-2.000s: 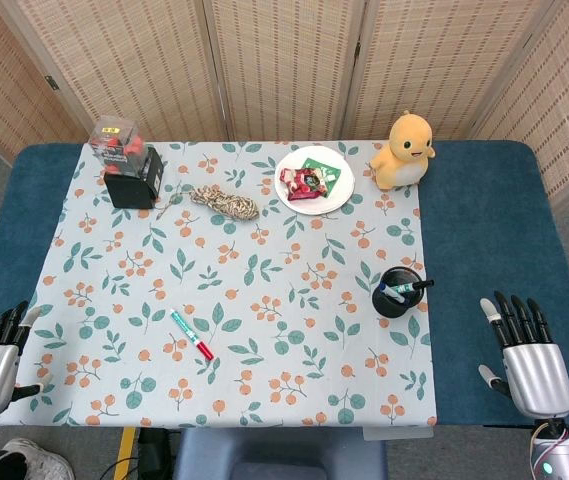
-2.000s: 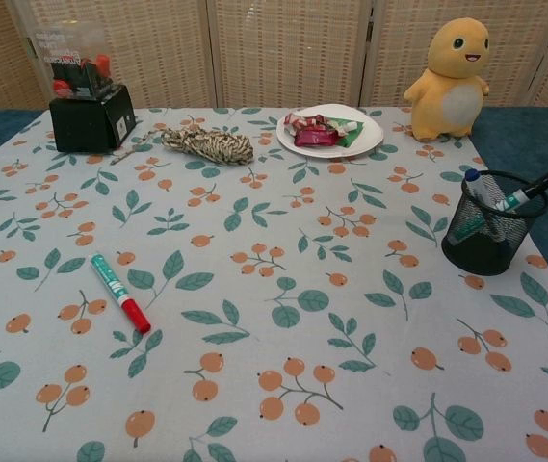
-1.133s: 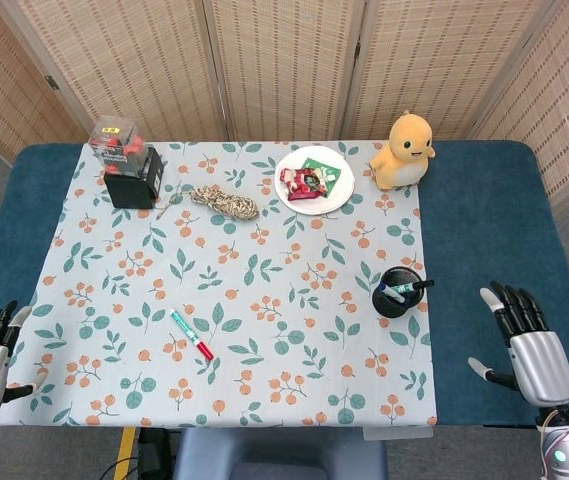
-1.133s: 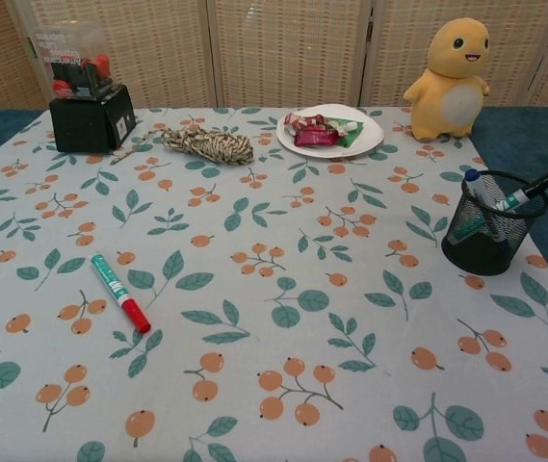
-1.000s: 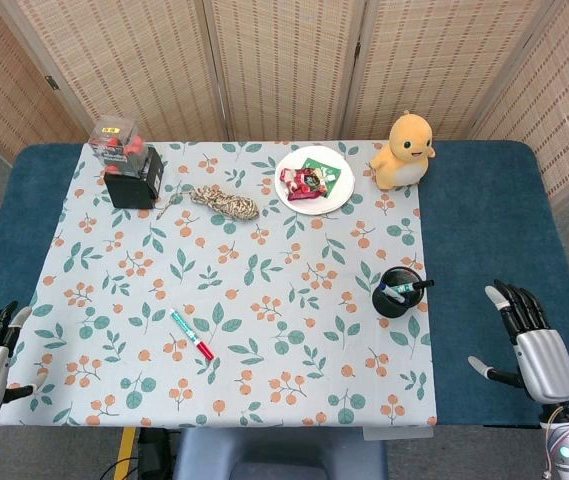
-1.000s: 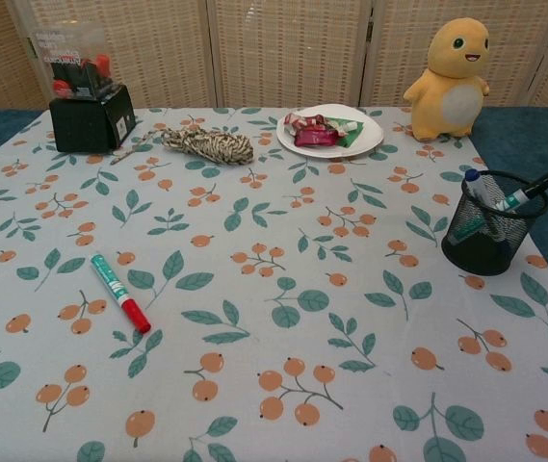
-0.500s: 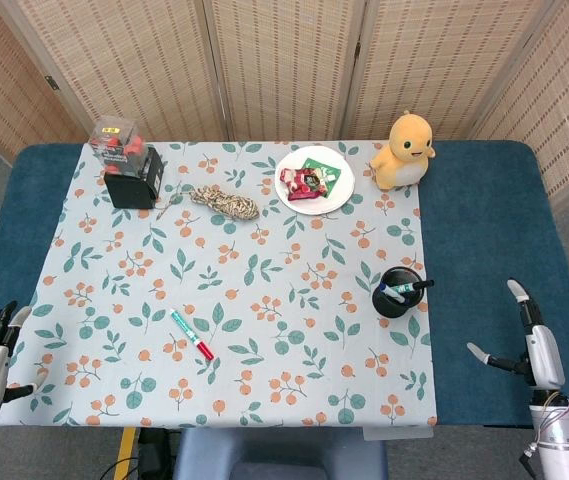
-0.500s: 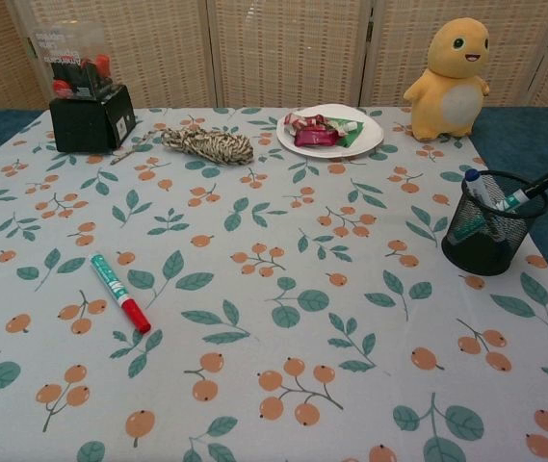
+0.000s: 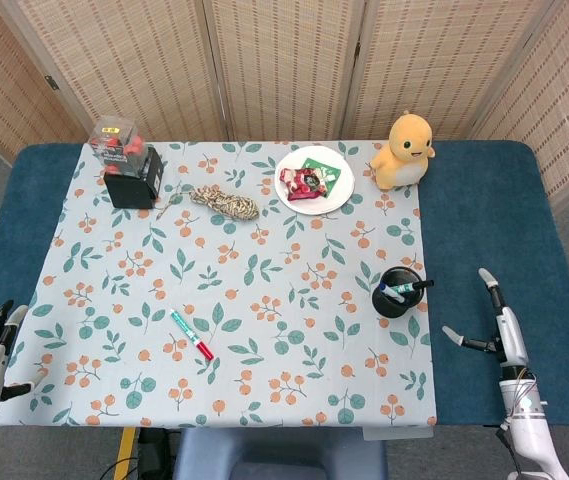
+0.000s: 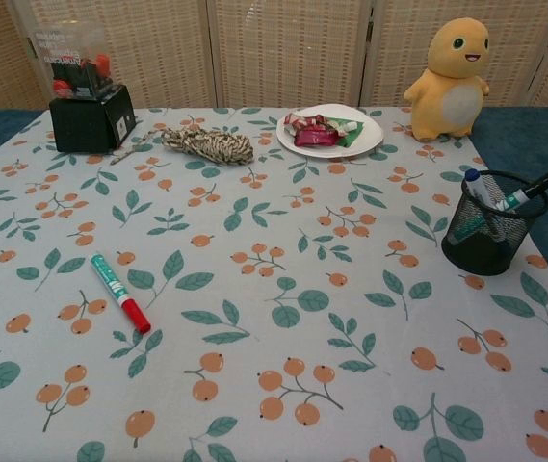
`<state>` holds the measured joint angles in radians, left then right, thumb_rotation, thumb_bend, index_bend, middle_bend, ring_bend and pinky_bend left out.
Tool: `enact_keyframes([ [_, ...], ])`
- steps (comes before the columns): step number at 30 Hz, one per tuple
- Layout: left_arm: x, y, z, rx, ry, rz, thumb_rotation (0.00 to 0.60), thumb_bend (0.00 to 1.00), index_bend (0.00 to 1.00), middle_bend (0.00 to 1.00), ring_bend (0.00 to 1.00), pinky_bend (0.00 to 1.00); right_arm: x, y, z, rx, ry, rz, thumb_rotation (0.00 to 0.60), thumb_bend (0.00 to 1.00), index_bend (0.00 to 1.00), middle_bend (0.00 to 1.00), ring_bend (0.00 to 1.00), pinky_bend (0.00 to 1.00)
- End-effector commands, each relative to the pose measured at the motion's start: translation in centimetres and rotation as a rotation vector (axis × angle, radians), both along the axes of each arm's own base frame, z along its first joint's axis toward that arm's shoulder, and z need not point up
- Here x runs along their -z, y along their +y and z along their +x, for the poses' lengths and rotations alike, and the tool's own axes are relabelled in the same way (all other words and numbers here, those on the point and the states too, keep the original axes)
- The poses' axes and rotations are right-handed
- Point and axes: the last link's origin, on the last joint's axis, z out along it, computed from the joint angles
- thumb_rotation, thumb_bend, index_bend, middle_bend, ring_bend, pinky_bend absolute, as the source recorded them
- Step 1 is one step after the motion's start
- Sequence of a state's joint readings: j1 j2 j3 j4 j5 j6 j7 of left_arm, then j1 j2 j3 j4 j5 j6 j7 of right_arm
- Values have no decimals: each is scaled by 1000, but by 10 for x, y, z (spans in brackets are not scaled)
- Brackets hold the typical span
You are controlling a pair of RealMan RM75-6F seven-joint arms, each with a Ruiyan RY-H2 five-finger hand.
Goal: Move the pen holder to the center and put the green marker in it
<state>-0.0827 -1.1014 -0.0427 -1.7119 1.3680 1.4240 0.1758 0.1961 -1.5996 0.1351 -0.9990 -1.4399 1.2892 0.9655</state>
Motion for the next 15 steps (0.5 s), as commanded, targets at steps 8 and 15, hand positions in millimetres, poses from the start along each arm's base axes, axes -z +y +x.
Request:
enact_keyframes([
  [8, -1, 1, -1, -4, -1, 3, 600, 201, 0, 0, 0, 339, 20, -29, 11, -2, -65, 28, 600, 144, 120, 54, 0, 0],
  [15, -2, 1, -1, -4, -2, 9, 600, 201, 0, 0, 0, 339, 35, -48, 18, -1, -89, 56, 600, 152, 148, 86, 24, 0],
])
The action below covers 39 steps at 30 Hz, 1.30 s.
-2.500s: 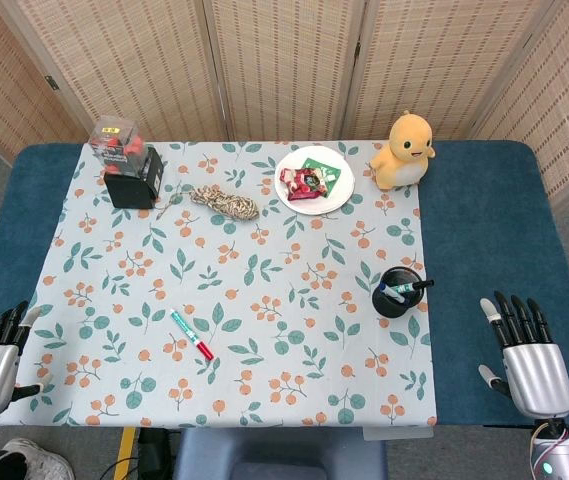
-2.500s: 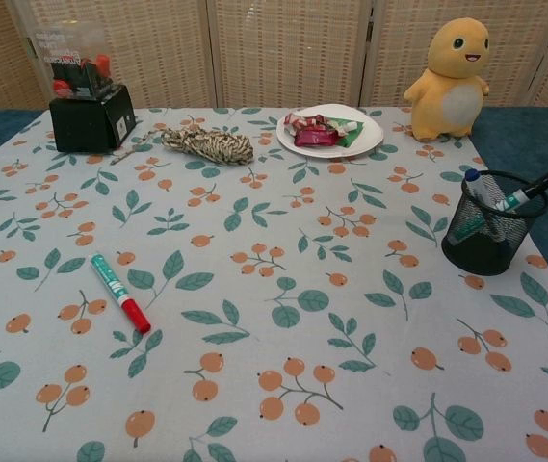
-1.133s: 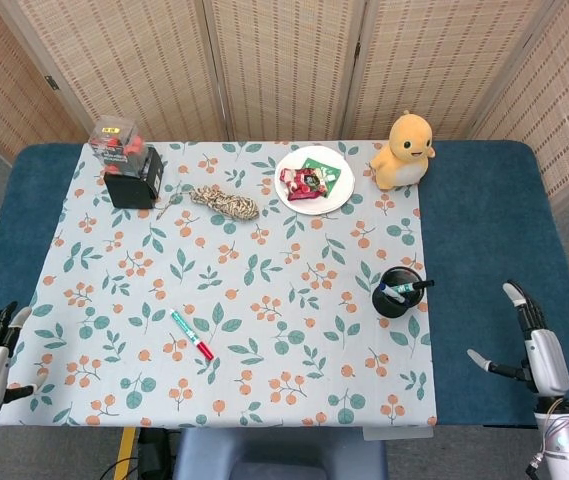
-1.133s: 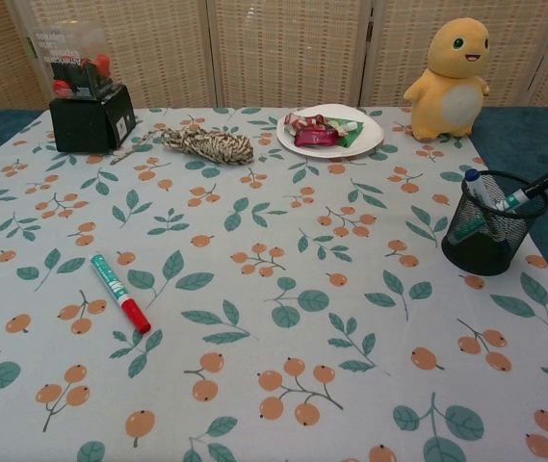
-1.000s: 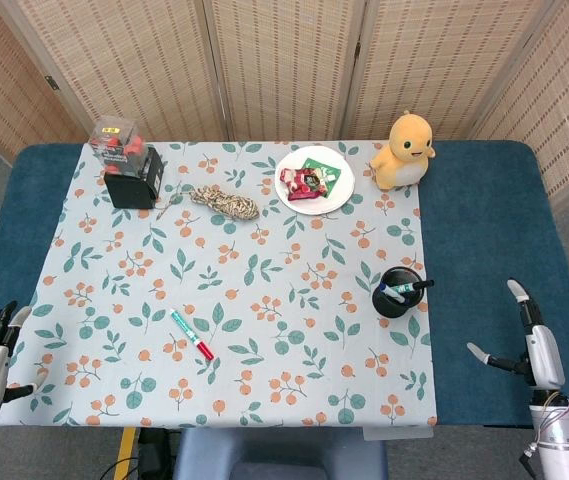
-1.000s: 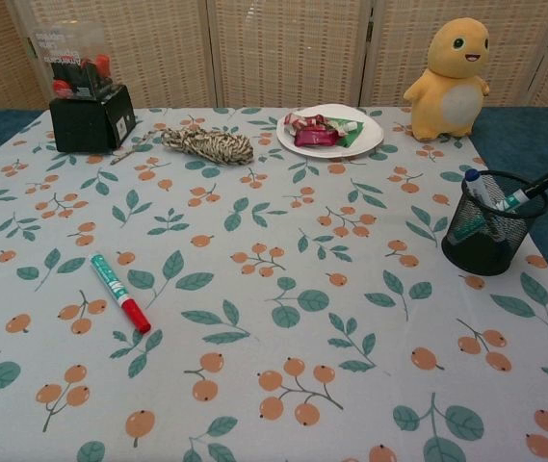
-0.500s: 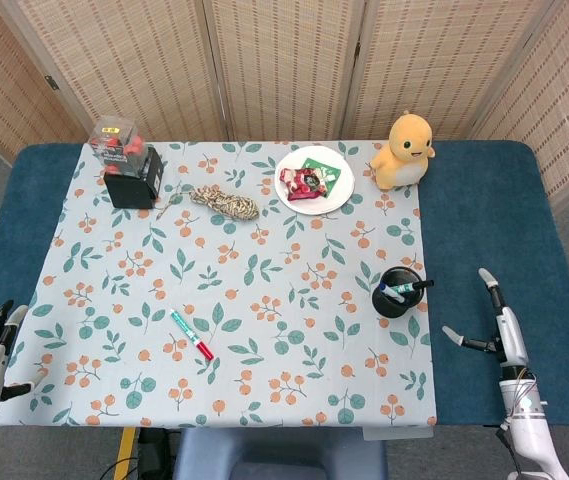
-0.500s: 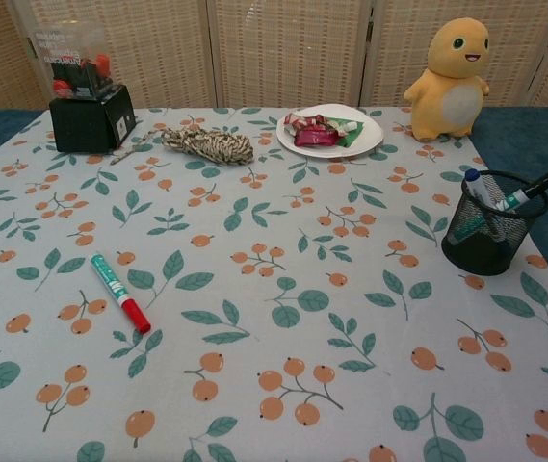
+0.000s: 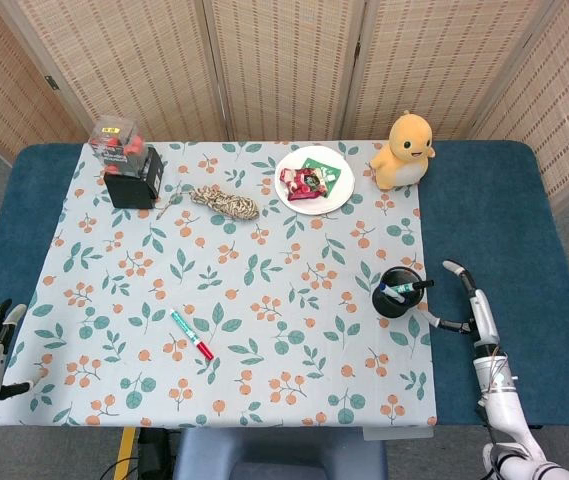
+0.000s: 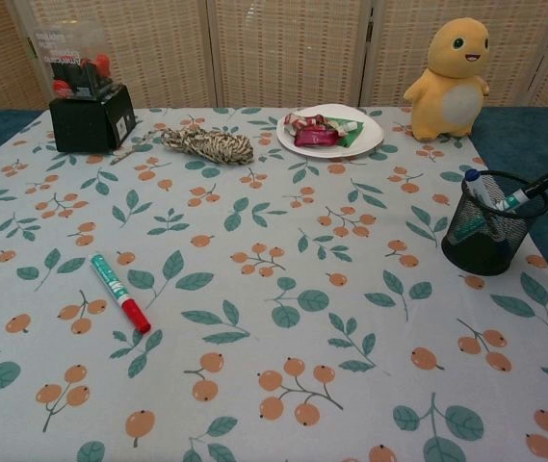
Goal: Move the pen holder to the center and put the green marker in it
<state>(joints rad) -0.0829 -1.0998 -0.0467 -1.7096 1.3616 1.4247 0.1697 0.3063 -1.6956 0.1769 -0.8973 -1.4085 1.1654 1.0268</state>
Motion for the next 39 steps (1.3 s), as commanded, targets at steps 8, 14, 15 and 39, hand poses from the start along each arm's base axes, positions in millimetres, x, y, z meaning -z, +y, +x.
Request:
enact_keyframes([
  [8, -2, 1, -1, -5, 0, 9, 600, 202, 0, 0, 0, 339, 18, -24, 12, -9, -55, 29, 600, 153, 149, 88, 36, 0],
  [14, -3, 2, -2, -9, -3, 13, 600, 201, 0, 0, 0, 339, 29, -34, 21, -15, -80, 49, 600, 159, 149, 88, 36, 0],
  [15, -3, 2, -2, -9, -4, 13, 600, 201, 0, 0, 0, 339, 31, -36, 23, -17, -82, 52, 600, 161, 150, 88, 38, 0],
  [39, -8, 7, -7, -22, -4, 27, 600, 201, 0, 0, 0, 339, 63, -62, 52, -74, -69, 119, 600, 242, 292, 178, 137, 126],
])
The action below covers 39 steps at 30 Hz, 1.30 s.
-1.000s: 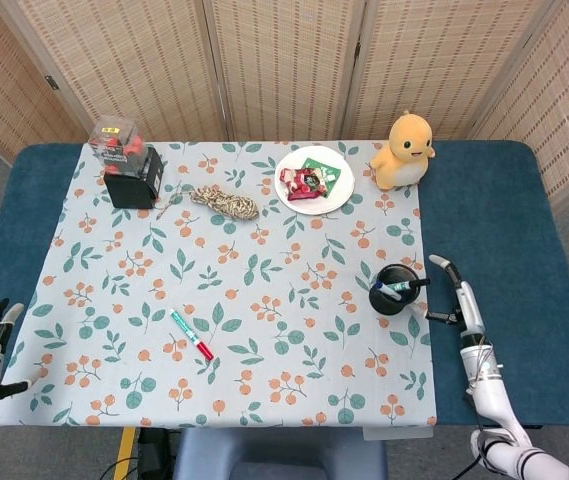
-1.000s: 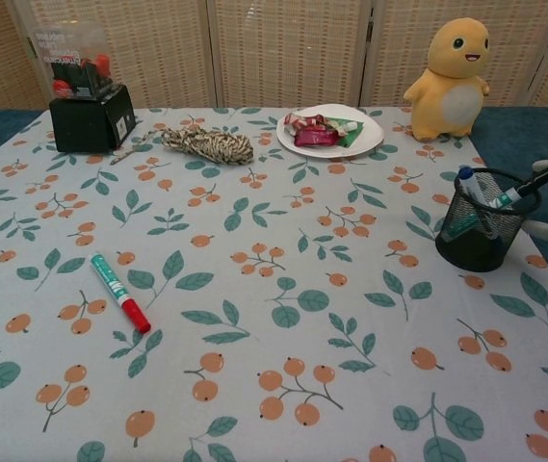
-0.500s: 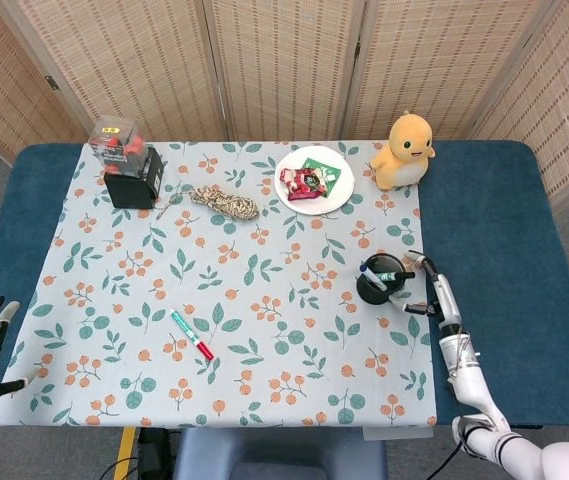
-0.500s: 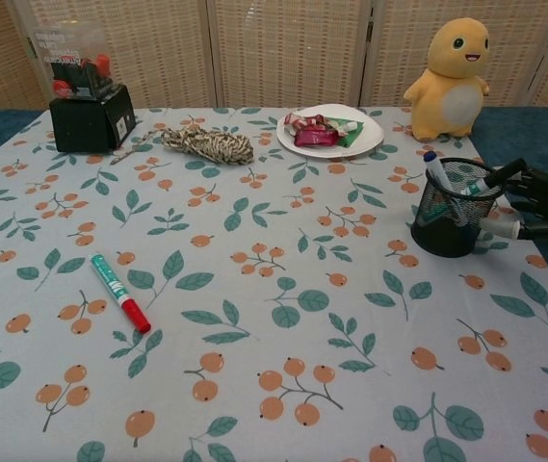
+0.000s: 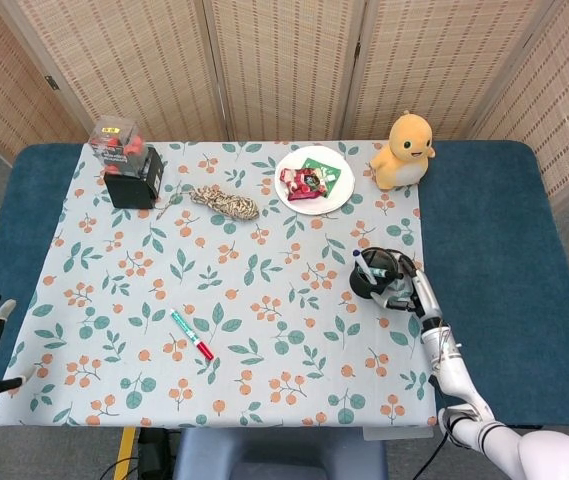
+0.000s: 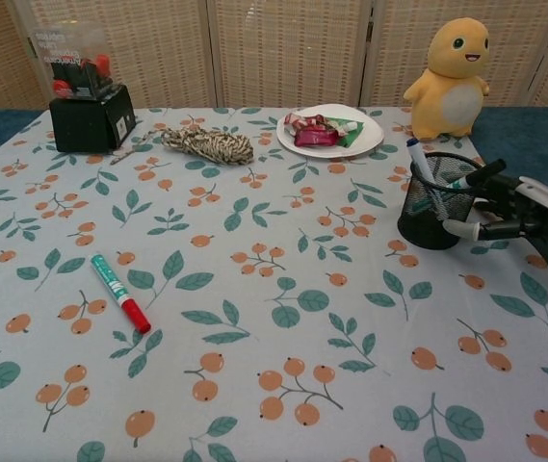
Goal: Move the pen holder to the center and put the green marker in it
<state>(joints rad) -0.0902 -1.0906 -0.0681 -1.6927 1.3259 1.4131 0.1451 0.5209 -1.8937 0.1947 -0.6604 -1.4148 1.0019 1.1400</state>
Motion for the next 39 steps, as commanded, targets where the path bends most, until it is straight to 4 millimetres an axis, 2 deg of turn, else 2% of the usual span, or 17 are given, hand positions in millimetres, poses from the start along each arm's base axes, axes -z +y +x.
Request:
enact_keyframes([
  [1, 0, 1, -1, -2, 2, 1, 600, 201, 0, 0, 0, 339, 0, -2, 1, 1, 1, -5, 600, 260, 316, 199, 156, 167],
  [3, 0, 1, -1, -4, 3, 1, 600, 201, 0, 0, 0, 339, -1, -3, 2, 1, 0, -10, 600, 283, 351, 235, 189, 236],
  [6, 0, 1, -1, -5, 5, 0, 600, 201, 0, 0, 0, 339, -3, -2, 3, -10, -2, -18, 600, 300, 389, 281, 221, 269],
  [15, 1, 1, 0, -4, 11, 2, 600, 201, 0, 0, 0, 339, -27, 12, 11, -94, 12, -102, 600, 303, 393, 283, 223, 271],
  [20, 3, 2, 0, -5, 18, -1, 600, 201, 0, 0, 0, 339, -30, 20, 20, -127, 14, -94, 600, 303, 394, 283, 223, 271],
  [24, 3, 2, 0, -4, 20, -1, 600, 201, 0, 0, 0, 339, -22, 24, 31, -143, 1, -64, 600, 303, 396, 283, 223, 272],
  [29, 3, 2, 0, -7, 17, 0, 600, 201, 0, 0, 0, 339, -4, 17, 48, -138, -50, -28, 600, 300, 401, 283, 223, 272],
  [39, -1, 1, -2, -13, 2, 7, 600, 201, 0, 0, 0, 339, 33, -2, 100, -136, -185, 25, 600, 289, 401, 282, 223, 271],
])
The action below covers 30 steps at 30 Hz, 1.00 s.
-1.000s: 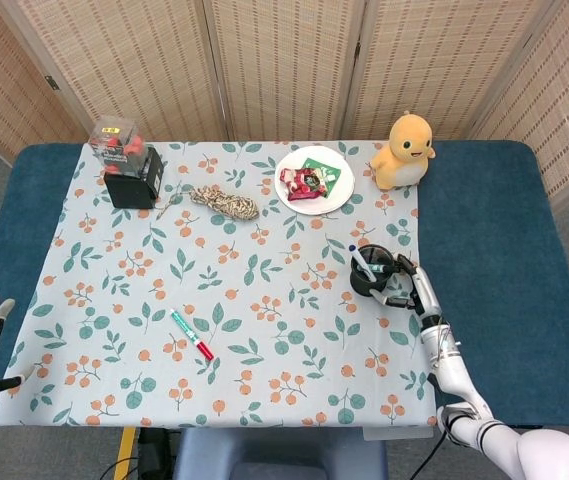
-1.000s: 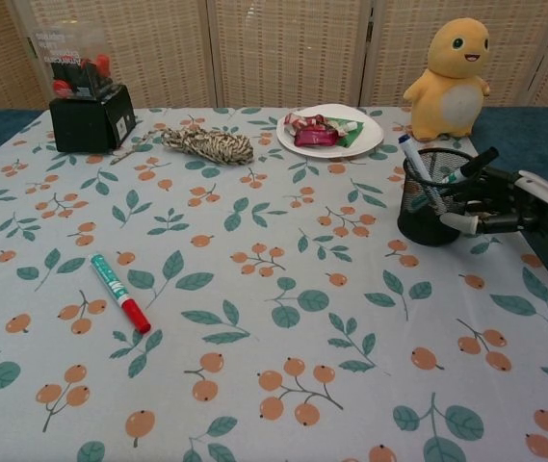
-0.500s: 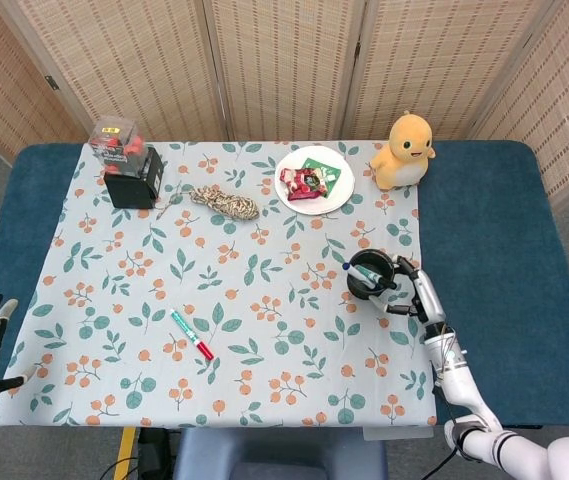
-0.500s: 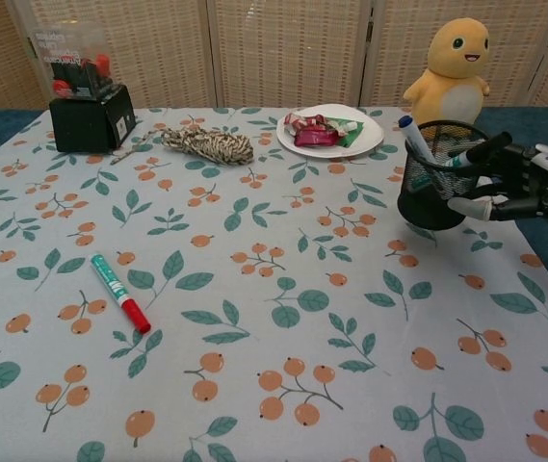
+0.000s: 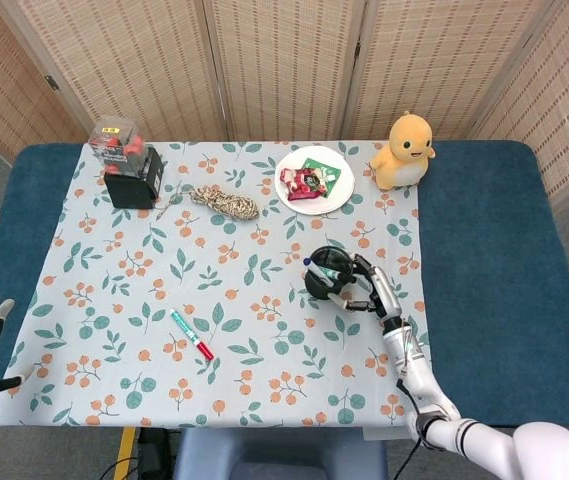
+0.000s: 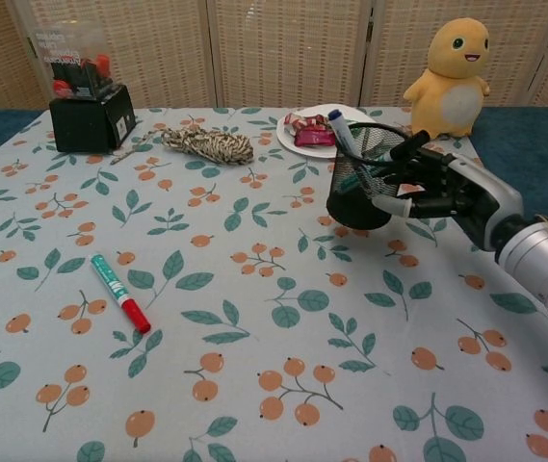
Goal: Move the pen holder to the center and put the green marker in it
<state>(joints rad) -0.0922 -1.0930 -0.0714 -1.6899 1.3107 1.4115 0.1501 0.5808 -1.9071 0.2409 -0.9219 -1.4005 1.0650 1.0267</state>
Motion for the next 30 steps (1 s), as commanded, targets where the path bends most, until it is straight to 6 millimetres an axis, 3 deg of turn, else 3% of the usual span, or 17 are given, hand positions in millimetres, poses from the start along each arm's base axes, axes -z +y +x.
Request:
enact_keyframes([
  [1, -1, 0, -1, -1, -3, 3, 600, 201, 0, 0, 0, 339, 11, -4, 15, -8, -14, 18, 600, 287, 401, 282, 223, 271],
  [18, -12, -5, -1, 4, -34, 33, 600, 201, 0, 0, 0, 339, 64, 1, 81, -115, 31, 113, 600, 273, 401, 276, 223, 271],
  [30, -22, -11, -2, 4, -56, 64, 600, 201, 0, 0, 0, 339, 87, -3, 100, -131, 64, 134, 600, 271, 402, 266, 223, 271],
])
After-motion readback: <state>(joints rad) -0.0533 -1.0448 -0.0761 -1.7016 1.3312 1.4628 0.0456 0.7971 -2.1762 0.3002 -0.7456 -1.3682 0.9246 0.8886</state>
